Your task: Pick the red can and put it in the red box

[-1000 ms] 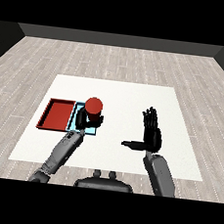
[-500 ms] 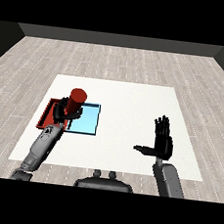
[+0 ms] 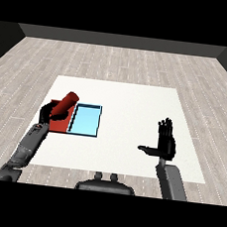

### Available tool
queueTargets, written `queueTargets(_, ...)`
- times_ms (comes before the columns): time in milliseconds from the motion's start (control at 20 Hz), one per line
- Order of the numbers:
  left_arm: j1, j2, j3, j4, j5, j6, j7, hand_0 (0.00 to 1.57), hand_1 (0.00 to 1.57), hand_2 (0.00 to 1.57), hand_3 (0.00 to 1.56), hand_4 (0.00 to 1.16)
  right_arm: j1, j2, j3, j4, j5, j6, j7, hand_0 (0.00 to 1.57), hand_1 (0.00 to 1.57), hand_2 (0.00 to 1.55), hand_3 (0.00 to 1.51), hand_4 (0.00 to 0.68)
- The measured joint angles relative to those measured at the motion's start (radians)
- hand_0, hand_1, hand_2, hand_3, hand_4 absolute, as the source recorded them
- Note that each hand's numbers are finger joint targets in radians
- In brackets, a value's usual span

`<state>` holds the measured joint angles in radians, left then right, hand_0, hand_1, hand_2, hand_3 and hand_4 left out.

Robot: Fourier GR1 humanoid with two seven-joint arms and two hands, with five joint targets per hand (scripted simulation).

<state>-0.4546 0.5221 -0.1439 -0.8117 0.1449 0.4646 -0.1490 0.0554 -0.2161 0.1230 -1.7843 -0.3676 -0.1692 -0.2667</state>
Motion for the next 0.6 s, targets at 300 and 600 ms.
queueTargets(300,-0.1,0.013,-0.014,0.326,-0.071,-0.03,0.071,0.0,0.0,0.0,0.0,0.72,-0.047,0.009,-0.015,0.08,0.007,0.008,-0.021,0.0,0.0,0.0,0.0,0.0)
queueTargets(600,-0.148,-0.019,-0.009,0.551,-0.102,-0.081,0.044,0.26,0.26,0.57,0.5,0.64,-0.104,0.035,-0.025,0.174,0.023,0.006,-0.061,0.0,0.0,0.0,0.0,0.0)
